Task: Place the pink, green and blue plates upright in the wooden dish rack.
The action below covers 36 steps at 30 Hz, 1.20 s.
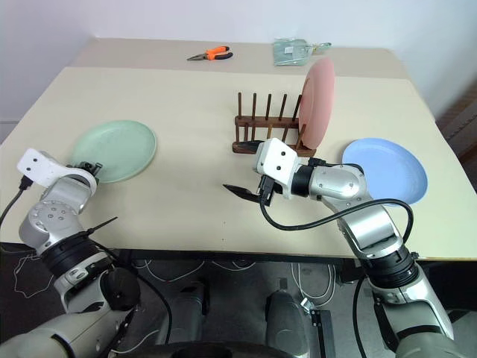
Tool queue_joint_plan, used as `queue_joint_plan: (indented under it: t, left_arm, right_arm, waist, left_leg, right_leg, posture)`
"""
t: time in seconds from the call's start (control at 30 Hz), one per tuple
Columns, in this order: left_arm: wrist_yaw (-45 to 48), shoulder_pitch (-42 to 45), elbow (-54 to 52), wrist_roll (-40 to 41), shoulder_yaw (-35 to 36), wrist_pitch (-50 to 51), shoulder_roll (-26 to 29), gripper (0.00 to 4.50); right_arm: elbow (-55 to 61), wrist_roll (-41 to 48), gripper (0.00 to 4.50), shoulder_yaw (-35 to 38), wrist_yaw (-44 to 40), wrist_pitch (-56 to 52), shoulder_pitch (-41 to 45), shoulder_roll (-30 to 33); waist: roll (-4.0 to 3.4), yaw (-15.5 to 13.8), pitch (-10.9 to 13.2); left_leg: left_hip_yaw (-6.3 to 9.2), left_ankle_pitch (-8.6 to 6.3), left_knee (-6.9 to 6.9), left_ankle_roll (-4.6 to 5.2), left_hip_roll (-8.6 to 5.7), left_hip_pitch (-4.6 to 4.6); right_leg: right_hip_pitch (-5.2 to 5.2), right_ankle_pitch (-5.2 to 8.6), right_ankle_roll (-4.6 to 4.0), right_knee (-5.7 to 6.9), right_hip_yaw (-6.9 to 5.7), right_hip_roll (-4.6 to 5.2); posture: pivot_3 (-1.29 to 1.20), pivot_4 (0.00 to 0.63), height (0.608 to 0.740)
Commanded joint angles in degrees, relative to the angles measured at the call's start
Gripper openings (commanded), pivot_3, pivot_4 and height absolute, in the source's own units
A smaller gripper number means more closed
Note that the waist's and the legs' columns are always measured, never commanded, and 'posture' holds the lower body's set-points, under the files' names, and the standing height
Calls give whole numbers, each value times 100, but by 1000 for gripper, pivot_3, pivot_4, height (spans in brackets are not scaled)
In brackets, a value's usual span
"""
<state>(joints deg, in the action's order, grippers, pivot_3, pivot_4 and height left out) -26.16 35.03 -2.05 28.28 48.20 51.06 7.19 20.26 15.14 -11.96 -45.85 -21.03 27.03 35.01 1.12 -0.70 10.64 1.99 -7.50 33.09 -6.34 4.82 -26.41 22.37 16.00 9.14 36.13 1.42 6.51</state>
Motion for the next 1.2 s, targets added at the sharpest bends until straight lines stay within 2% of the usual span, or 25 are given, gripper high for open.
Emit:
queue_joint_plan:
  t: [0.03, 0.17, 0.27, 0.33, 0.43, 0.57, 0.67, 0.83, 0.9, 0.93, 1.07, 1.17, 1.2]
  left_arm:
    - [504, 103, -123, 23, -460, -431, 304, 105]
    - [2007, 382, -700, 114, -1768, -1057, 569, 105]
    - [2507, 578, -990, 89, -2450, -1088, 689, 105]
    - [2805, 790, -1251, -9, -3127, -919, 792, 105]
    - [3000, 895, -1481, 81, -3535, -747, 780, 105]
    - [2942, 1029, -1657, 209, -3718, -546, 607, 105]
    - [2960, 977, -1766, 179, -3842, -486, 563, 0]
    - [2893, 848, -1751, 236, -3684, -456, 480, 0]
    - [2786, 882, -1689, 381, -3452, -514, 326, 714]
    - [2738, 908, -1660, 440, -3346, -533, 259, 1028]
    - [2554, 1096, -1570, 320, -3051, -1159, 149, 2899]
    - [2027, 1328, -1241, 27, -2522, -2047, 166, 2899]
    - [2147, 1253, -1146, -302, -2679, -2272, 426, 2899]
  right_arm:
    - [55, -9, 4500, 171, 27, -74, 80, -12]
    - [-40, -521, 4500, 40, 210, 289, 238, -44]
    - [-131, -1054, 4500, -206, 372, 772, 422, -151]
    - [-370, -1802, 4500, -526, 742, 1272, 794, -329]
    - [-826, -2624, 4500, -783, 1167, 1775, 1183, -487]
    - [-1325, -3162, 4500, -969, 1409, 2282, 1392, -625]
    - [-1537, -3380, 3628, -977, 1461, 2428, 1435, -670]
    - [-1635, -3604, 1145, -875, 1554, 2591, 1381, -689]
    - [-1657, -3676, 131, -844, 1591, 2640, 1351, -687]
    - [-1660, -3713, 0, -833, 1610, 2661, 1332, -687]
    - [-1560, -3589, 0, -626, 1768, 2652, 1218, -837]
    - [-1307, -3030, 0, -177, 1797, 2373, 1080, -1079]
    - [-1166, -2578, 0, 60, 1704, 2189, 1012, -1211]
  waist:
    - [0, 0, 0]
    - [7, -49, 4]
    - [9, -80, 3]
    - [7, -16, 3]
    - [6, 43, 3]
    - [6, 54, 3]
    - [6, 38, 3]
    - [6, 11, 3]
    - [6, 11, 3]
    - [6, 9, 3]
    - [7, 3, 3]
    - [8, 14, 4]
    - [7, 20, 4]
  left_leg:
    - [0, 0, 0, 0, 0, 0]
    - [0, 0, 1, -2, -1, -5]
    - [-2, 0, 1, -3, -2, -7]
    - [-2, 0, -6, -3, 1, -3]
    - [-1, 4, -10, -7, 1, -1]
    - [-1, 4, -11, -5, 2, -1]
    - [-1, 4, -10, -4, 1, -2]
    - [-1, 4, -10, -4, 1, -2]
    - [-1, 4, -10, -4, 1, -2]
    - [-1, 4, -10, -4, 1, -2]
    - [-1, 4, -8, -4, 0, -2]
    - [-1, 5, -9, -5, 1, -2]
    - [-1, 5, -9, -5, 1, -1]
  right_leg:
    - [0, 0, 0, 1, 0, 0]
    - [1, 0, -1, -1, -2, 0]
    - [-3, -1, -3, -11, -2, 0]
    - [3, -1, -1, -5, -2, 0]
    - [7, -2, 2, -1, -2, 0]
    - [6, -1, 3, 0, -2, -1]
    - [6, -2, 4, -1, -2, -1]
    - [4, -2, 4, -1, -2, -1]
    - [5, -2, 4, -1, -2, 0]
    - [5, -2, 4, -1, -2, 0]
    - [2, -2, 4, -3, -2, -1]
    - [3, -2, 4, -1, -2, -1]
    - [3, -2, 4, -2, -2, -1]
  posture:
    - [0, 150, 740]
    - [0, 150, 740]
    - [0, 150, 740]
    - [0, 150, 740]
    - [0, 150, 740]
    - [0, 150, 740]
    - [0, 150, 740]
    - [0, 150, 740]
    - [0, 150, 740]
    - [0, 150, 740]
    - [0, 150, 740]
    - [0, 150, 740]
    - [0, 150, 740]
